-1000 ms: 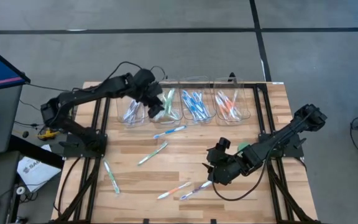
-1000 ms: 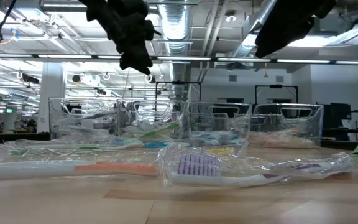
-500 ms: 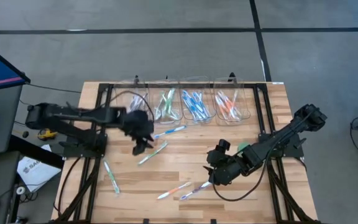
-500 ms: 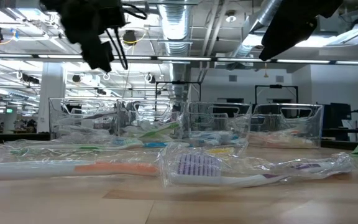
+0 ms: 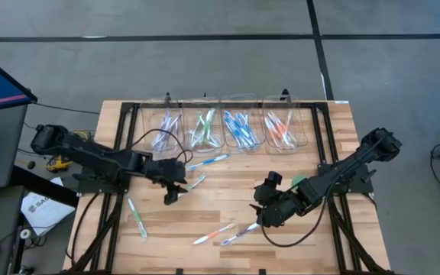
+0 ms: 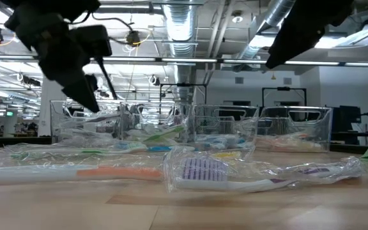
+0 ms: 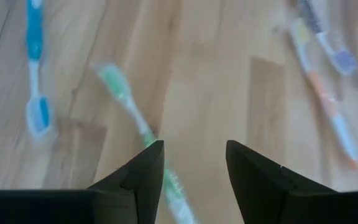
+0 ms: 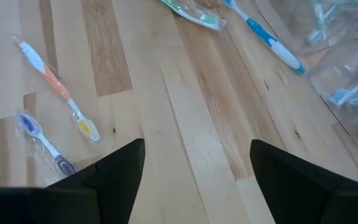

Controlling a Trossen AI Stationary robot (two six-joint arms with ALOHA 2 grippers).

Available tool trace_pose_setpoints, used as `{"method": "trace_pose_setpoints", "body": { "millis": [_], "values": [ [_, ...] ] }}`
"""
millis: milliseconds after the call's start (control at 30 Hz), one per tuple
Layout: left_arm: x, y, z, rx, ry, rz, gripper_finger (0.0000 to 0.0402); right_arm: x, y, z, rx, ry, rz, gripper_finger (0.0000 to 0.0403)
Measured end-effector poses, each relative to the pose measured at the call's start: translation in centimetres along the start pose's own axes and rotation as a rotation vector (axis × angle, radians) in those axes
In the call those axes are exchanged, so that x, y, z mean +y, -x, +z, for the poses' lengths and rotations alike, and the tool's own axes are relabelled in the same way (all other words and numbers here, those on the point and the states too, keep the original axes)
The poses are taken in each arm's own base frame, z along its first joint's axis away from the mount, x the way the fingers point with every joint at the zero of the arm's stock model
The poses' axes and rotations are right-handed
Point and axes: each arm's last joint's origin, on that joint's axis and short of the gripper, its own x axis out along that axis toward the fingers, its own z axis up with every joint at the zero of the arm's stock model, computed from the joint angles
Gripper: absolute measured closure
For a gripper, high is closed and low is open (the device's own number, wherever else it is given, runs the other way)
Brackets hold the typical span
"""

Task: Pick & Place Toothbrushes
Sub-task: Put the green toothbrush into the middle left transparent bin

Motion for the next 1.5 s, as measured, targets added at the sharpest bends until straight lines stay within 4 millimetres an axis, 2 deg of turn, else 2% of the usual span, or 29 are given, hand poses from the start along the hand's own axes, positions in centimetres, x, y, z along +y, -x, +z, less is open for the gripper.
{"method": "trace_pose_setpoints", "body": {
  "millis": [267, 600, 733, 967, 1267, 1367, 1500],
  "values": [
    [1.0, -1.0, -2.2, -0.008, 0.101, 0.054, 0.0234, 0.0, 0.0, 0.0, -0.002, 0.007, 0.001, 0.0117],
    [1.0, -1.8, -4.9, -0.017, 0.027, 0.027, 0.0234, -0.1, -0.1, 0.1, -0.003, 0.013, -0.004, 0.0117],
    [0.6, -1.9, -5.4, -0.037, 0.007, 0.003, 0.0234, -0.1, -0.1, 0.1, -0.004, 0.018, -0.006, 0.0117],
    [0.6, -2.3, -5.9, -0.041, -0.015, 0.076, 0.0234, -0.1, -0.1, 0.1, -0.005, 0.019, -0.006, 0.0117],
    [-0.2, -4.7, -6.9, -0.008, -0.058, 0.09, 0.0234, -0.1, -0.1, 0.1, -0.005, 0.02, -0.006, 0.0117],
    [-0.2, -5.0, -7.1, 0.006, -0.037, 0.099, 0.0245, -0.1, -0.1, 0.1, -0.005, 0.021, -0.006, 0.0117],
    [-0.1, -5.1, -7.3, 0.015, -0.013, 0.108, 0.0292, -0.2, -0.2, 0.2, -0.005, 0.016, -0.01, 0.0117]
  ]
}}
